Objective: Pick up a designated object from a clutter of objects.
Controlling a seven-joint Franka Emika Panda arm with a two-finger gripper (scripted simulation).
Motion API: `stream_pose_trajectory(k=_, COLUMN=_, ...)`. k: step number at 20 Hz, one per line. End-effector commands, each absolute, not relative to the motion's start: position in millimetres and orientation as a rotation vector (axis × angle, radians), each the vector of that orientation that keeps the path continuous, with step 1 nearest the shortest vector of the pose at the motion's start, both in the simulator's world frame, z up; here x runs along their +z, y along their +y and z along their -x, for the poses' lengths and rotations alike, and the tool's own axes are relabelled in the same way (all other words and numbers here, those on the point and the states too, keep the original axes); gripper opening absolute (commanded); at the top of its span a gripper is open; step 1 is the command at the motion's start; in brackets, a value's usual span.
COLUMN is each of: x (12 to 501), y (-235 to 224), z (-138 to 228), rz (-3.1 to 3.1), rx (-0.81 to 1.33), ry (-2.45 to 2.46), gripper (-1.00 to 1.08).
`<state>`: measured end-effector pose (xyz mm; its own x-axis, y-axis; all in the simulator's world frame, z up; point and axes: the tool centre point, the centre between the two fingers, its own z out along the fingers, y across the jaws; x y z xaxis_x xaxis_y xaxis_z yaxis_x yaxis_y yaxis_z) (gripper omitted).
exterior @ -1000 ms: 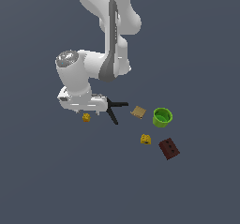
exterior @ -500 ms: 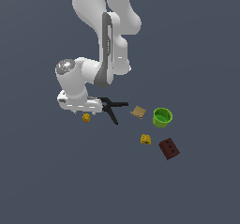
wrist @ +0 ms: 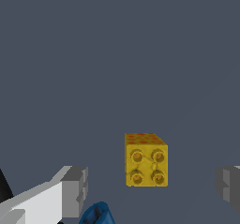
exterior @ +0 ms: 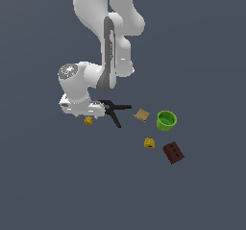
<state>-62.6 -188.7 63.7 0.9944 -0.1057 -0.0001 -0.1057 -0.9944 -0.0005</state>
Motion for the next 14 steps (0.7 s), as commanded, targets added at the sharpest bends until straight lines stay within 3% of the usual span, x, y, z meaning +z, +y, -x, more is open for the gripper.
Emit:
stream_pose_trajectory(k=1, x=54, y=-189, z=63, rz=3.136, rx=0.001, ry=0.166, gripper=1.0)
stream_pose_trajectory(k=12, x=22, y=-189, z=64, rz=3.137, rx=0.001, ry=0.167, gripper=1.0)
stream_pose_trajectory(k=13, x=22, y=-189, z=64, rz=3.137, rx=0.001, ry=0.167, gripper=-1.0)
stream_pose_trajectory(k=14, x=22, y=-189, z=64, rz=3.137, rx=0.001, ry=0.167, gripper=-1.0)
